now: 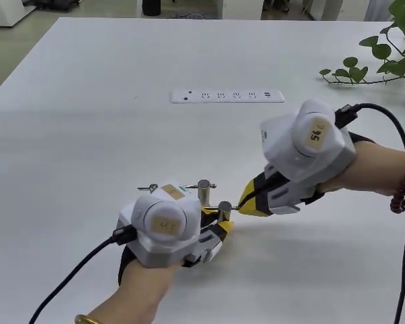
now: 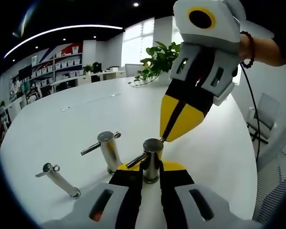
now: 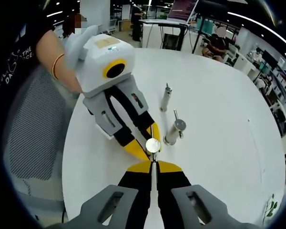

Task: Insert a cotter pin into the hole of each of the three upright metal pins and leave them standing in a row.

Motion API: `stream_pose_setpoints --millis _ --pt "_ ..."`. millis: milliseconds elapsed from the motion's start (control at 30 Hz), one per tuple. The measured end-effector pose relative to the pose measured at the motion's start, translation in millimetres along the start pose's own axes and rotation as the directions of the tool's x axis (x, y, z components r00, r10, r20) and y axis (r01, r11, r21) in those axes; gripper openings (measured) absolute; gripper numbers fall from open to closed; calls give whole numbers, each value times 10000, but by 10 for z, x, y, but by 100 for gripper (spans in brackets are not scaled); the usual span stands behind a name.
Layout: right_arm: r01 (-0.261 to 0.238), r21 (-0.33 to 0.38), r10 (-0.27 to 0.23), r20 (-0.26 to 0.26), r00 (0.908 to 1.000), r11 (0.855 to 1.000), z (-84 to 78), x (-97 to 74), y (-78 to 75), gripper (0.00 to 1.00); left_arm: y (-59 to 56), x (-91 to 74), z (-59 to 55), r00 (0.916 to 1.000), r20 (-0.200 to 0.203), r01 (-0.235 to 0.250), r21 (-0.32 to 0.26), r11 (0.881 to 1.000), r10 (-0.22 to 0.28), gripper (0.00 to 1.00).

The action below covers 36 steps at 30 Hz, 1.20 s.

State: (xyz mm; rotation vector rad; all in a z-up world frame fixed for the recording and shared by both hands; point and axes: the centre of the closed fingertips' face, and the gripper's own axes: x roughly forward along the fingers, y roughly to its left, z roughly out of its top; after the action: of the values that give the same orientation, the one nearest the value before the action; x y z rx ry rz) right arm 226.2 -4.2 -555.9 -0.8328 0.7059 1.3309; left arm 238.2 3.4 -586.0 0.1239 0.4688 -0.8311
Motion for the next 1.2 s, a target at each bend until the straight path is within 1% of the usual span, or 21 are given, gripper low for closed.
stream_pose_setpoints --millis 100,367,467,600,700,767,833,933,1000,1200 --pt "-17 -70 17 -6 10000 10000 13 7 3 0 -1 0 -2 10000 19 -30 -55 10000 30 10" --pt "-13 12 13 -34 10000 10000 18 28 16 0 -1 -1 -12 10000 6 -6 -204 9998 6 11" --pt "-39 -19 39 -24 10000 10000 12 35 12 0 1 0 -29 9999 -101 -8 -288 9996 5 11" --pt "-52 19 52 -20 10000 10000 6 38 10 0 7 -11 -73 9995 -325 24 -190 9998 -31 11" --pt "31 85 -31 -10 10000 10000 2 36 -9 0 12 -57 -106 9989 -470 9 -68 10000 -13 14" --pt "45 163 -46 52 10000 9999 12 36 -16 0 4 -95 -91 9991 -419 58 -11 10000 -59 15" --pt "52 289 -56 141 9999 9996 34 36 -19 4 -4 -125 -69 9993 -354 122 -7 9999 -123 17" --pt "-40 395 23 452 9990 9992 107 40 -8 8 -3 -152 -52 9995 -312 112 54 9999 -111 19" --pt "-96 429 68 642 9979 9990 153 51 -2 9 -11 -172 -54 9992 -366 138 107 9998 -134 21" --pt "-313 713 256 802 9964 9970 185 137 -12 12 -7 -232 -81 9986 -491 183 -20 9998 -184 27"
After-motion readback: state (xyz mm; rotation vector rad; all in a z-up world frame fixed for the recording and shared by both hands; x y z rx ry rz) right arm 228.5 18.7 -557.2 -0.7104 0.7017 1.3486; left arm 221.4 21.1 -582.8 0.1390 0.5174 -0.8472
